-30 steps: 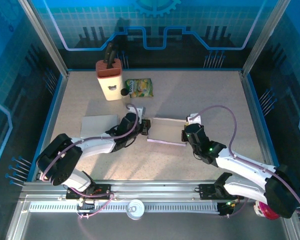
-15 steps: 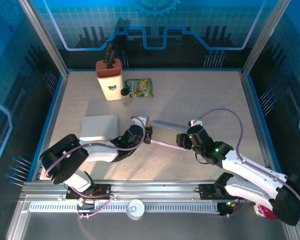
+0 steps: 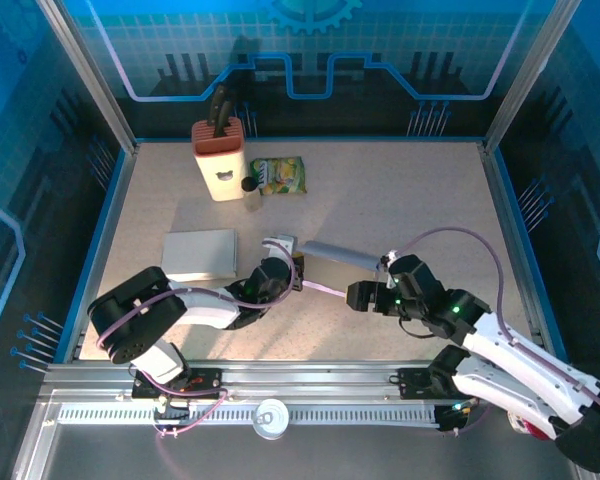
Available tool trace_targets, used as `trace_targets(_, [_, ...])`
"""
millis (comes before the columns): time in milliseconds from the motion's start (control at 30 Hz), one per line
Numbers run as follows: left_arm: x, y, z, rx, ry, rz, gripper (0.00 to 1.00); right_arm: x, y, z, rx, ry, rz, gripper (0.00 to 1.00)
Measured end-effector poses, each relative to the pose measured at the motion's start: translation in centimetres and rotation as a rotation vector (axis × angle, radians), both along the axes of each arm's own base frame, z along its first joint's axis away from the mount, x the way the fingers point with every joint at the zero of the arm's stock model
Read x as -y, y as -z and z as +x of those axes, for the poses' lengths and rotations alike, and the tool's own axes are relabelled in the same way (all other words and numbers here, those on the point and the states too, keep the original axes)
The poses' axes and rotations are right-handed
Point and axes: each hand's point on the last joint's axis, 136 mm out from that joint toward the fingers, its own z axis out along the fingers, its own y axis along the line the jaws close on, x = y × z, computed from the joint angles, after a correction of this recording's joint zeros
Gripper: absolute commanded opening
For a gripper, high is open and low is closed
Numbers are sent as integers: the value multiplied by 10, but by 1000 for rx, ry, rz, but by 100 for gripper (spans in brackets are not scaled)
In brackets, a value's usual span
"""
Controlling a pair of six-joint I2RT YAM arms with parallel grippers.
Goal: Fold the paper box
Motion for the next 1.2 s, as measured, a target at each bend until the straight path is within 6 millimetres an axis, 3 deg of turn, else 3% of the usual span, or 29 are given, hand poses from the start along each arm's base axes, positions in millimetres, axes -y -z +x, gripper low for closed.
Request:
trace_targets(133, [-2, 1, 0, -1, -11, 0, 0, -4, -27, -5, -5, 5, 73, 90])
trace_targets(267, [-3, 2, 0, -2, -18, -6, 0, 1, -69, -4, 24, 54, 163, 89])
trace_targets(400, [-4, 3, -2, -3, -20, -5, 0, 20, -103, -2, 64, 149, 233, 87])
trace_targets(500, [-5, 3, -2, -1, -22, -4, 0, 38, -113, 9, 58, 256, 256, 83])
trace_targets(633, [-4, 3, -3, 0, -22, -7, 0, 53, -93, 35, -67, 374, 261, 77])
trace_targets(800, [-3, 4, -5, 1, -21, -7, 0, 53, -50, 66, -278, 401, 272, 74])
trace_targets(1033, [-3, 6, -9, 2, -19, -3, 0, 40, -22, 66, -359, 333, 293, 64])
trace_targets(1200, [0, 7, -13, 3, -12, 2, 0, 33, 9, 57, -424, 308, 281, 62])
